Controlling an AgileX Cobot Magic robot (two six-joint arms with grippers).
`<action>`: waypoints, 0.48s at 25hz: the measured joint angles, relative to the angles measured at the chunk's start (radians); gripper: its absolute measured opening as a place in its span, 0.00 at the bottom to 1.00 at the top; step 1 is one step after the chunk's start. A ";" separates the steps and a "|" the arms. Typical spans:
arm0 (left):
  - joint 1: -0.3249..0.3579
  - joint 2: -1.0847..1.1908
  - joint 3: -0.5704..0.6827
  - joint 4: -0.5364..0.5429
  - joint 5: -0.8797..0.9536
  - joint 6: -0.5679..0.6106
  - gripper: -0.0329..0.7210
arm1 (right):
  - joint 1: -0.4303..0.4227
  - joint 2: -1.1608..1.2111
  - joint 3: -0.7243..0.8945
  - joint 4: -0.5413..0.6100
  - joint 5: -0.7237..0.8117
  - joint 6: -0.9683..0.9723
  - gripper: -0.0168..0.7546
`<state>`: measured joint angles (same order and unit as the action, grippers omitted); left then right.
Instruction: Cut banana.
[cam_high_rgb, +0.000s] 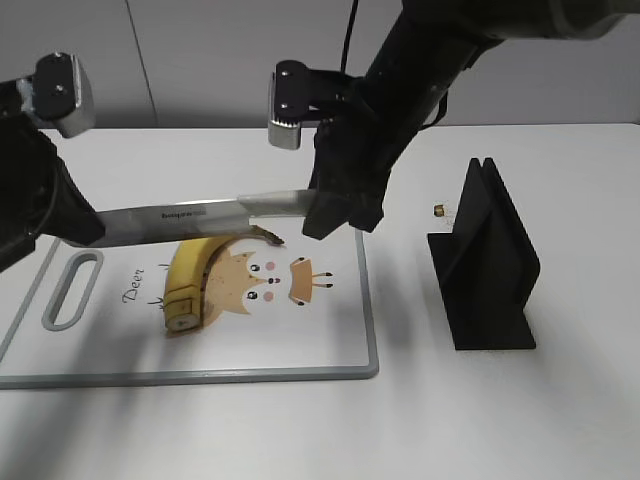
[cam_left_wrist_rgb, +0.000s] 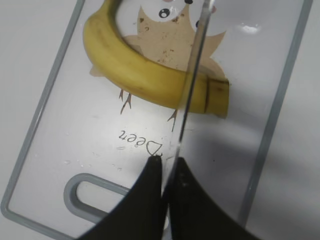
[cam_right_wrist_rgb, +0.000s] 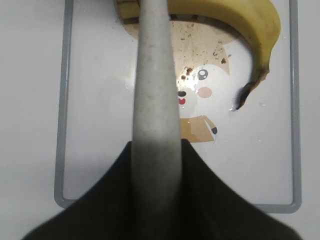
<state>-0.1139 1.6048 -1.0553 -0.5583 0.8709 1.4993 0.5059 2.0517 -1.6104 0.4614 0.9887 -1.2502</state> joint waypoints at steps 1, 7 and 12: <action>-0.009 0.000 0.022 0.005 -0.033 0.000 0.05 | 0.002 0.004 0.017 0.000 -0.016 -0.003 0.24; -0.076 0.000 0.146 0.021 -0.241 -0.007 0.05 | 0.002 0.033 0.042 -0.023 -0.079 -0.024 0.25; -0.084 0.000 0.208 -0.005 -0.337 -0.008 0.05 | 0.006 0.045 0.042 -0.035 -0.104 -0.032 0.25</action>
<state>-0.1975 1.6048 -0.8475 -0.5631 0.5343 1.4909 0.5119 2.0966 -1.5688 0.4263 0.8845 -1.2818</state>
